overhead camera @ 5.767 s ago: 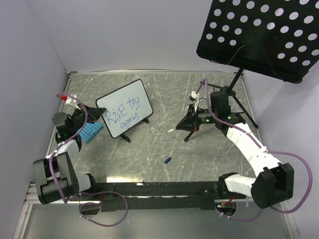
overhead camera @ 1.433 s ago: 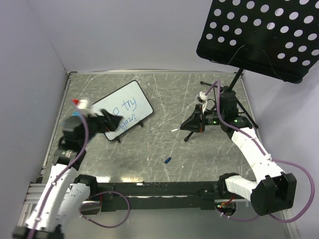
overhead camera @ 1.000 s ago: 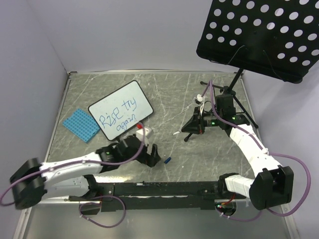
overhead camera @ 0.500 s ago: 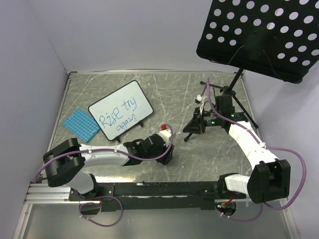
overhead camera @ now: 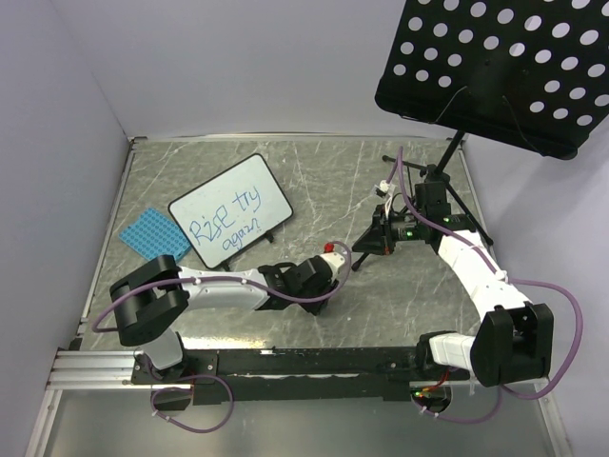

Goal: Write a sentence on the whiteboard
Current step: Pick up the pen cap from the center of the board.

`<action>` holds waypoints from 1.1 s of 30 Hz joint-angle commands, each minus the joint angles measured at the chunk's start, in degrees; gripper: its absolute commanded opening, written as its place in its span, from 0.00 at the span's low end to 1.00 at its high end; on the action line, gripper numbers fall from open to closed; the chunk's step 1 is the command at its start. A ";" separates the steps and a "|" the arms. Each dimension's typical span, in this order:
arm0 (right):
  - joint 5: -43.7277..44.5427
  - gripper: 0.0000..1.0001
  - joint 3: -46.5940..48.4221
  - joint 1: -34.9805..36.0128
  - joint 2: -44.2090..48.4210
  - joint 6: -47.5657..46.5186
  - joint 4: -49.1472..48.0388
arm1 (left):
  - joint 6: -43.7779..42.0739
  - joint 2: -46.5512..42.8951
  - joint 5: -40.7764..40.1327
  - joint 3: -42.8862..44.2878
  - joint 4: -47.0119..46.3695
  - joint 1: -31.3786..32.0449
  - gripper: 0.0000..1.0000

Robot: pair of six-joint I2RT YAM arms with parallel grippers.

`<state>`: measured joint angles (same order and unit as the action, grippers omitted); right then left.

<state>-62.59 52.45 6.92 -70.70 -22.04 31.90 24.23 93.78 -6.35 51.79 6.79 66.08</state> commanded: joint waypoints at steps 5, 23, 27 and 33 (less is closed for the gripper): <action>-1.40 0.00 2.31 -0.76 -0.49 -1.51 0.27 | -1.38 2.46 -0.24 3.49 5.16 1.15 0.37; -1.84 0.00 2.49 -0.85 -1.02 -1.69 0.62 | -2.17 11.42 -6.56 10.43 15.00 4.40 0.24; -2.01 0.00 2.49 -0.85 -0.93 -1.78 0.71 | -0.94 12.92 -8.68 9.91 16.59 5.89 0.22; -1.75 0.00 2.49 -0.77 -1.29 -2.21 0.97 | -0.32 10.13 -10.61 7.29 13.18 6.34 0.07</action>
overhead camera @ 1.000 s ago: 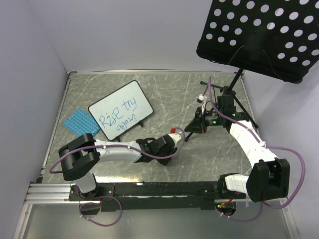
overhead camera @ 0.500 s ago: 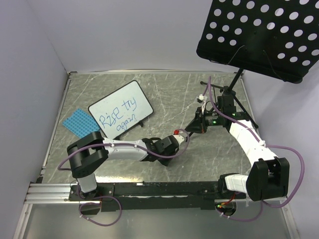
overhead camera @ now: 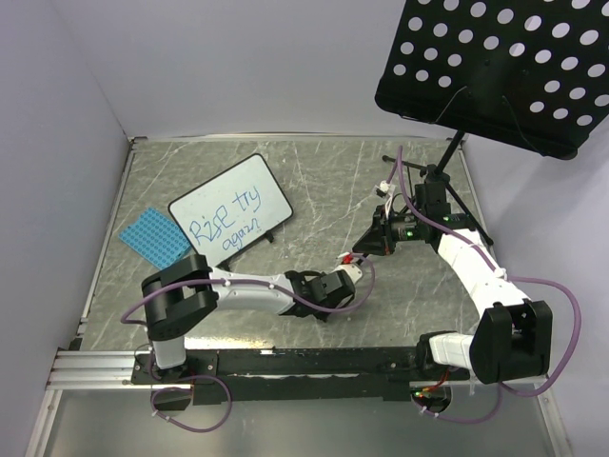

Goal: Write a sentence on the whiteboard
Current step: Pick up the pen cap from the center of the board, then insert the whiteboard marker without the cap into the pen cap.

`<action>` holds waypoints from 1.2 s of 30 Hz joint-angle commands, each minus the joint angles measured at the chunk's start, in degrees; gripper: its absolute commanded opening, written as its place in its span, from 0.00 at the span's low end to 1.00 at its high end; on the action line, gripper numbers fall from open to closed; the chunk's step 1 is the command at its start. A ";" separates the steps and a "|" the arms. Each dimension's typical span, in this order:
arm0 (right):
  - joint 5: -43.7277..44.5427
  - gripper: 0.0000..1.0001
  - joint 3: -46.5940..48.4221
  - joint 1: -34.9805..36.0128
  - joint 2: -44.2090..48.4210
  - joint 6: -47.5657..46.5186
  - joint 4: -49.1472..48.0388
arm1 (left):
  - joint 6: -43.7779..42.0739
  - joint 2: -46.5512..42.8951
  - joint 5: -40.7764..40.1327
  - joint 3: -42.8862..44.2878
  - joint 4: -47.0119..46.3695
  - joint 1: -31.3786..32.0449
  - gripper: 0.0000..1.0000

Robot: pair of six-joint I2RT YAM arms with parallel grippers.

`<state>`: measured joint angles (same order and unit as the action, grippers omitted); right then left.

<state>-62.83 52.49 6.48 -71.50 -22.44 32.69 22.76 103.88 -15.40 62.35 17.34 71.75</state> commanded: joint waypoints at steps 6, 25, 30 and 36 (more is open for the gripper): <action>-1.86 0.00 1.48 -0.24 -2.05 -1.91 -0.43 | -0.96 -12.09 -2.27 -14.16 -14.66 -0.20 0.01; -2.91 0.00 2.97 10.13 -10.23 -6.39 3.52 | -13.10 -26.17 -5.26 -35.01 -50.47 -3.72 0.01; -2.56 0.00 3.32 11.27 -10.85 -6.30 3.35 | -13.54 -26.79 -2.97 -36.33 -52.58 -3.72 0.01; -2.39 0.00 3.23 11.27 -10.76 -5.43 2.64 | -15.73 -26.71 1.94 -37.73 -55.49 -3.72 0.01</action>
<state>-64.05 53.36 17.50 -82.02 -26.92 36.21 9.56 78.43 -17.82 25.63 -32.60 68.05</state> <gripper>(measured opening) 0.179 0.160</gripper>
